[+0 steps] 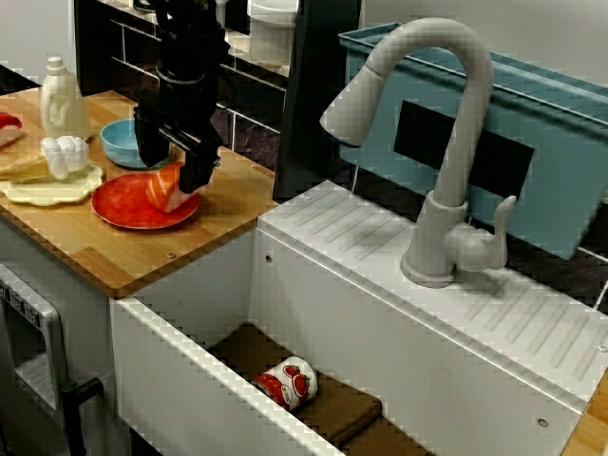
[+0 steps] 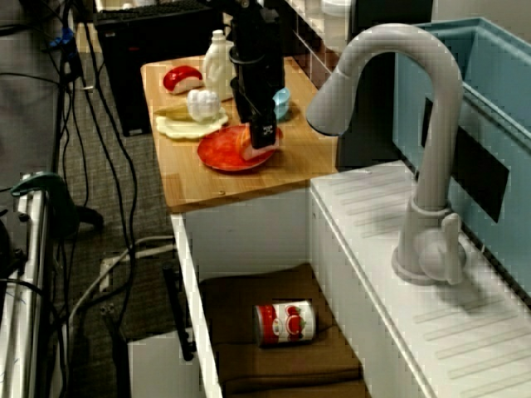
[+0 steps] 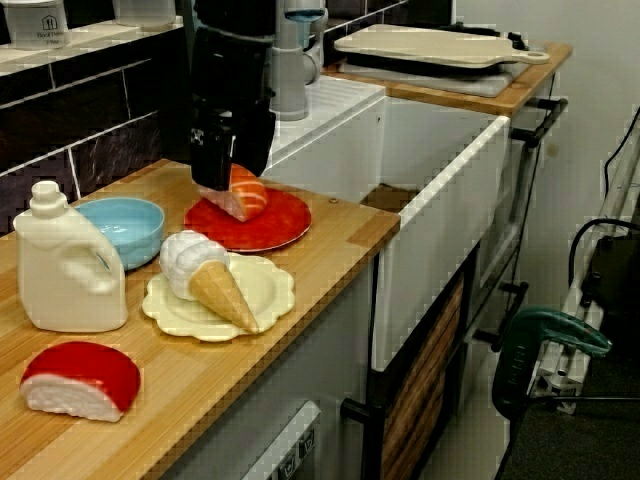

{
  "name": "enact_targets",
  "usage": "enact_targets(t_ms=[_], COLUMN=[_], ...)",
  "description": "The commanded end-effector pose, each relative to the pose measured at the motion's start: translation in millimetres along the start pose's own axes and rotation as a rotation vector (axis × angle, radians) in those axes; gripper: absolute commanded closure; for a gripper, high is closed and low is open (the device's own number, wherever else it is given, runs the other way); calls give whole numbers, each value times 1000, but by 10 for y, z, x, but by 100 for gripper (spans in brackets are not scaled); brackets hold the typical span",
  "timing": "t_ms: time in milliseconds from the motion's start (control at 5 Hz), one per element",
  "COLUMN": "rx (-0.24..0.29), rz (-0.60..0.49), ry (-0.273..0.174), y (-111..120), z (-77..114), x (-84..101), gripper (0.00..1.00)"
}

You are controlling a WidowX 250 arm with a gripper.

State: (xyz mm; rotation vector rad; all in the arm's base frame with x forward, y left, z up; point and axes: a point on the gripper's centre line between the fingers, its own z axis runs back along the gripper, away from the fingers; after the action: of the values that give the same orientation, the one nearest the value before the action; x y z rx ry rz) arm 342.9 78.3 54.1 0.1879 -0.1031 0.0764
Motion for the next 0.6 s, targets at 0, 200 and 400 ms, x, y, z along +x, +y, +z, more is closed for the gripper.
enact_targets(t_ms=[0, 200, 400], rx=[2, -18, -23], rz=[42, 94, 118], ry=[-45, -49, -44], y=[156, 230, 308], z=[201, 202, 233], x=[68, 2, -55], gripper=[0, 100, 100])
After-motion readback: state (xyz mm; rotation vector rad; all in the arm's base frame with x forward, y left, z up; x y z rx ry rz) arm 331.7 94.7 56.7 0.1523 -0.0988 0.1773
